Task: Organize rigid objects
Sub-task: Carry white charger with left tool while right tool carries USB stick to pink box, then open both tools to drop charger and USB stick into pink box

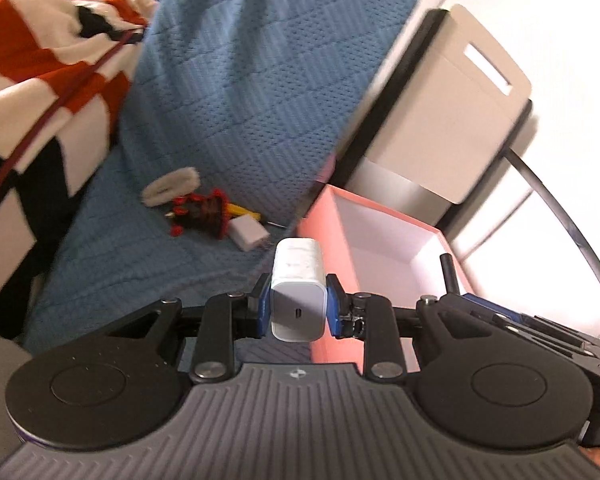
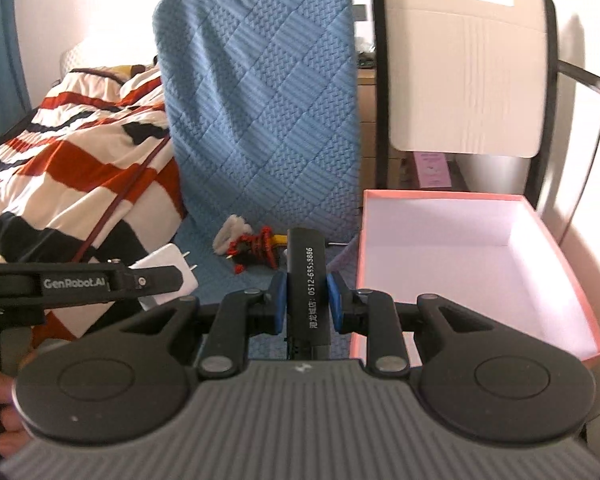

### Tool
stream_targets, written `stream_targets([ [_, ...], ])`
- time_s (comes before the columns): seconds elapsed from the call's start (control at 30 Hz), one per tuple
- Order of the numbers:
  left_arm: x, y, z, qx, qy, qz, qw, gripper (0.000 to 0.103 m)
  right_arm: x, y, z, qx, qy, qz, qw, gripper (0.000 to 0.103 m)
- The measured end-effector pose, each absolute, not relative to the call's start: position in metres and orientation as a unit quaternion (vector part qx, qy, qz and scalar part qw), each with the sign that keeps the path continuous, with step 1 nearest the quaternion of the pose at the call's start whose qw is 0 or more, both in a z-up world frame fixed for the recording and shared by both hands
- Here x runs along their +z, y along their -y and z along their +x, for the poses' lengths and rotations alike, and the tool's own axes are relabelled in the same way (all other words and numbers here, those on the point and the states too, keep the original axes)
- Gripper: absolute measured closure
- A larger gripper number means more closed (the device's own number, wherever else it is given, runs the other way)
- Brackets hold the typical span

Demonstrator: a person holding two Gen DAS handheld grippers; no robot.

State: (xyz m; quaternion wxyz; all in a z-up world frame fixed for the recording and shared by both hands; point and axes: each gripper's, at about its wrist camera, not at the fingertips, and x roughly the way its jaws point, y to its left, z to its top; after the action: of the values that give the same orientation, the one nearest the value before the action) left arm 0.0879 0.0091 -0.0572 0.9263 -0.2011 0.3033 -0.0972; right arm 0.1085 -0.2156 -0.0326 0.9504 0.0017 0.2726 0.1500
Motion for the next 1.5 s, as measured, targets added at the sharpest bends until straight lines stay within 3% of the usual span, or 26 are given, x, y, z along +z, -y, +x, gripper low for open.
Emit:
stream_targets([
  [0.77, -0.057, 0.119, 0.131, -0.198, -0.340, -0.174, 0.903, 0.072, -0.037, 0.322, 0.111, 0.059, -0.277, 0.049, 0.958, 0.078],
  [1.5, -0.125, 0.162, 0.242, -0.179, -0.431, -0.147, 0.872, 0.071, -0.097, 0.348, 0.208, 0.067, -0.365, 0.074, 0.926, 0.077],
])
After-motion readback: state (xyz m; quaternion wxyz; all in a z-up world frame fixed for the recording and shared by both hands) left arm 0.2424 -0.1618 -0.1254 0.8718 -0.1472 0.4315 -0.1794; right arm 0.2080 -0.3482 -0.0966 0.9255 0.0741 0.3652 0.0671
